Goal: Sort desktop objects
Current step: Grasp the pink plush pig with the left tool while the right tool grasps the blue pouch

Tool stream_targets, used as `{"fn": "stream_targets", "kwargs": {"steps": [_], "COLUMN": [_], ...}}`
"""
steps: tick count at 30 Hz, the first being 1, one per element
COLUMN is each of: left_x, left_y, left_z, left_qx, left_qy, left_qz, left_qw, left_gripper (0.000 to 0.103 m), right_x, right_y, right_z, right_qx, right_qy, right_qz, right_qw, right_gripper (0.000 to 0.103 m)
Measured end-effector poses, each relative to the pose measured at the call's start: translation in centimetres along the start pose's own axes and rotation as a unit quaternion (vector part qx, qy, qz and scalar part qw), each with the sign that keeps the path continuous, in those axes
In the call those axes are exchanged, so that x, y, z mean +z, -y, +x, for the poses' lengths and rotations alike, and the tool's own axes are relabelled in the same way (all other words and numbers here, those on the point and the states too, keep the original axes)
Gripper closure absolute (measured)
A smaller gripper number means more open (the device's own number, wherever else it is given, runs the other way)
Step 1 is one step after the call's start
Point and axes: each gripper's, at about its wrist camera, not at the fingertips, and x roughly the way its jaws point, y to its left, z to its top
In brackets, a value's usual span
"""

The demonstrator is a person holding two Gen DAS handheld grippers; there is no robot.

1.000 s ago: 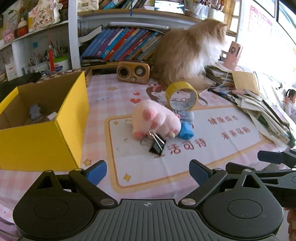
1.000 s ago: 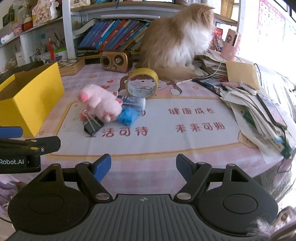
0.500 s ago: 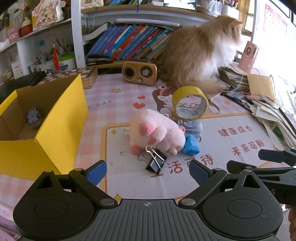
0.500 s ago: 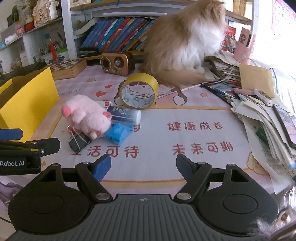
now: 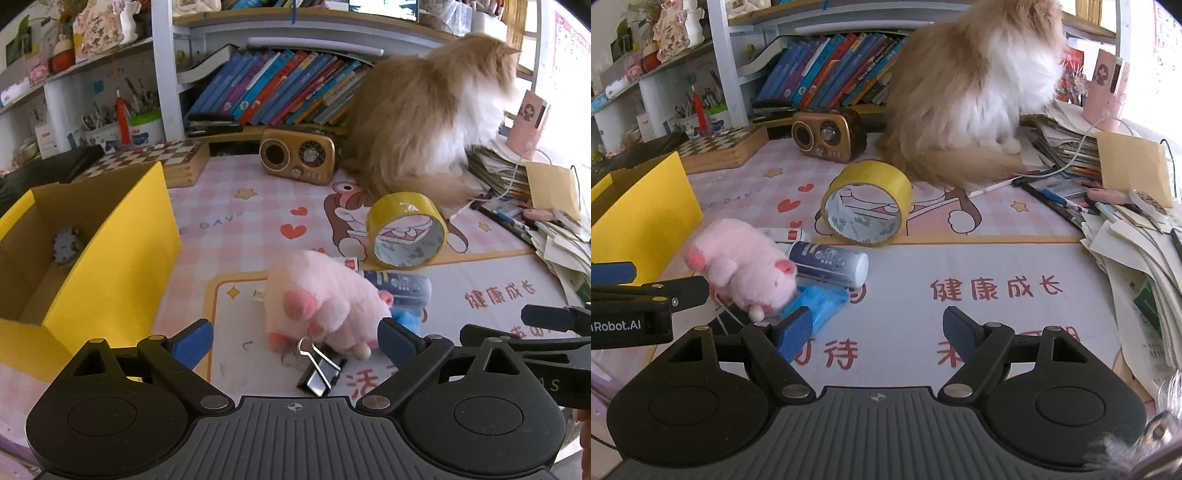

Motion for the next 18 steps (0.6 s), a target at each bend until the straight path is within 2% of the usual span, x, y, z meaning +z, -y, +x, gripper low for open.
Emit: {"fn": "stream_targets", "kwargs": {"steps": [11, 18], "left_x": [1.4, 1.9], "left_y": [0.4, 0.3], "left_z": [3.6, 6.8], "left_qx": [-0.028, -0.029], "left_qy": [-0.012, -0.03], "left_qz": [-0.02, -0.029], "left_qw": [0.9993, 0.9987], "left_gripper": [0.006, 0.006], "right_x": [0.6, 0.7], "right_y": [0.9, 0.2], "right_z": [2.4, 3.0], "right_qx": [0.011, 0.033], "right_qy": [-0.026, -0.036], "right_qz": [-0.005, -0.019], "right_qw": [1.0, 0.999], "right_gripper": [0.027, 0.027]}}
